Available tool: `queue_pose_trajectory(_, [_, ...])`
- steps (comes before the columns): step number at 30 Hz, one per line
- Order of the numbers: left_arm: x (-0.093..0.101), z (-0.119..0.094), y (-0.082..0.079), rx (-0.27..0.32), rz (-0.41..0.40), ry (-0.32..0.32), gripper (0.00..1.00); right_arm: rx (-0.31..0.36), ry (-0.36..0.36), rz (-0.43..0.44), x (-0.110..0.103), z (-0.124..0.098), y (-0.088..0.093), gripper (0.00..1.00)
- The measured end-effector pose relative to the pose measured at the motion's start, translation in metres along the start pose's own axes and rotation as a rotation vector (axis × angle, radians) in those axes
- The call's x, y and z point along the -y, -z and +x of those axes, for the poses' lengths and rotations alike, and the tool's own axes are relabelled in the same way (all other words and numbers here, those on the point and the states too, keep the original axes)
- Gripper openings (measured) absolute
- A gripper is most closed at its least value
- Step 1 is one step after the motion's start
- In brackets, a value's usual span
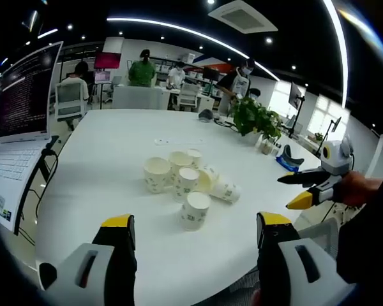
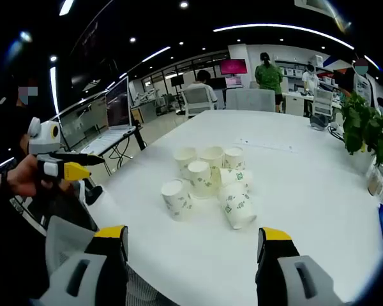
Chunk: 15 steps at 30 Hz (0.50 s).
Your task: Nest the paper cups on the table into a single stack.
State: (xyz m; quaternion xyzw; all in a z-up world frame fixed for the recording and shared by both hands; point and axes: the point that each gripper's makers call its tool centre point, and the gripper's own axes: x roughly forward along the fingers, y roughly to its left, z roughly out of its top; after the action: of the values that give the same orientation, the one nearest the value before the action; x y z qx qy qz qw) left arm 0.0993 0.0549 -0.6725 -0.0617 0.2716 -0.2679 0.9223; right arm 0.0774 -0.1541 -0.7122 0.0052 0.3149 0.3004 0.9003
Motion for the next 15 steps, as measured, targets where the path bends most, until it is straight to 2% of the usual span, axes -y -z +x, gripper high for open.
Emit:
queue_pose_trajectory(8, [0.0064, -0.0013, 0.0015, 0.0, 0.001, 0.012, 0.76, 0.008, 0.017, 0.013, 0.0006, -0.0052, 0.0001, 0.84])
queue_pose_trajectory(15, [0.0098, -0.0053, -0.006, 0.025, -0.004, 0.009, 0.76, -0.008, 0.009, 0.02, -0.0047, -0.0098, 0.0077, 0.85])
